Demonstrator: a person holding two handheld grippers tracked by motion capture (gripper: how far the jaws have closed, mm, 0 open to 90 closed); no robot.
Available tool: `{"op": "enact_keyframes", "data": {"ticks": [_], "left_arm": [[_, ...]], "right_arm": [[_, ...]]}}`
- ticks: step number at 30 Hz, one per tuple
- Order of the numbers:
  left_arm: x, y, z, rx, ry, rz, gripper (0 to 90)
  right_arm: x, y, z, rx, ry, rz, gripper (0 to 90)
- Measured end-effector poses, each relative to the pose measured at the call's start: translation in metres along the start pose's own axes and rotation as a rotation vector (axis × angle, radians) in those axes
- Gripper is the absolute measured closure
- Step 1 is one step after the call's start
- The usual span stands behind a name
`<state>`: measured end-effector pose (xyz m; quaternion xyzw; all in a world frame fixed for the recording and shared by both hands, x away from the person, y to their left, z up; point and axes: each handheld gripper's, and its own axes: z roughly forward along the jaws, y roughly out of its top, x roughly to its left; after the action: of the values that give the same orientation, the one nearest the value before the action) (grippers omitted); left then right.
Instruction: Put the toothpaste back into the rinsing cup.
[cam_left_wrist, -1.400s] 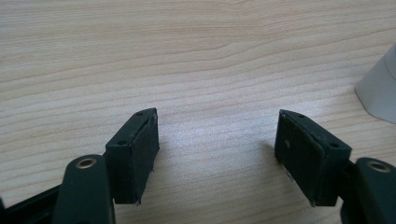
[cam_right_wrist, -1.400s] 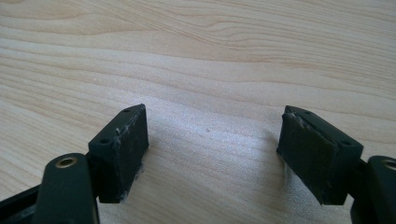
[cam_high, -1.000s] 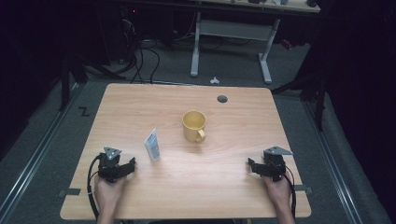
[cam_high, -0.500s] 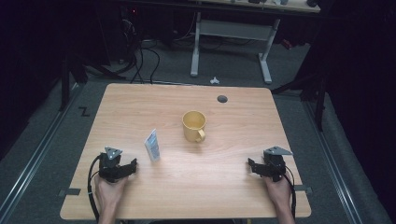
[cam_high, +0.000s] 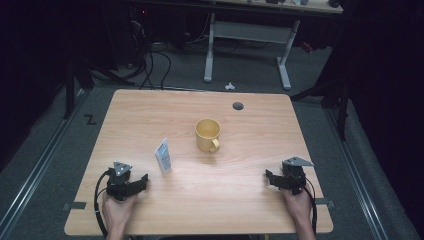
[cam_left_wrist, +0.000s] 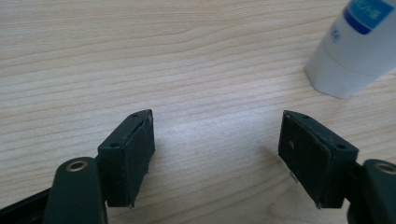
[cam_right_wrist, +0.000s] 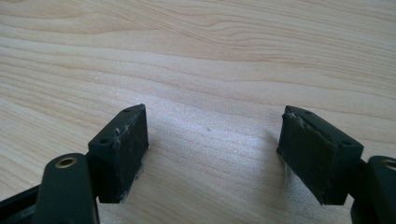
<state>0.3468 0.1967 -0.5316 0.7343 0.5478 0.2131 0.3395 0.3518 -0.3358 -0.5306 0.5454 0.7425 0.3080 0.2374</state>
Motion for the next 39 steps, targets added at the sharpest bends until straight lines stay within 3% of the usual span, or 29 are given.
{"op": "enact_keyframes", "data": {"ticks": [23,39], "left_arm": [[-0.025,-0.009,-0.019,-0.035,-0.083,0.028,32.3],[-0.048,0.000,-0.015,-0.036,-0.121,0.070,30.2]], "right_arm": [[0.000,0.000,0.000,0.000,0.000,0.000,24.0],[0.000,0.000,0.000,0.000,0.000,0.000,24.0]]}}
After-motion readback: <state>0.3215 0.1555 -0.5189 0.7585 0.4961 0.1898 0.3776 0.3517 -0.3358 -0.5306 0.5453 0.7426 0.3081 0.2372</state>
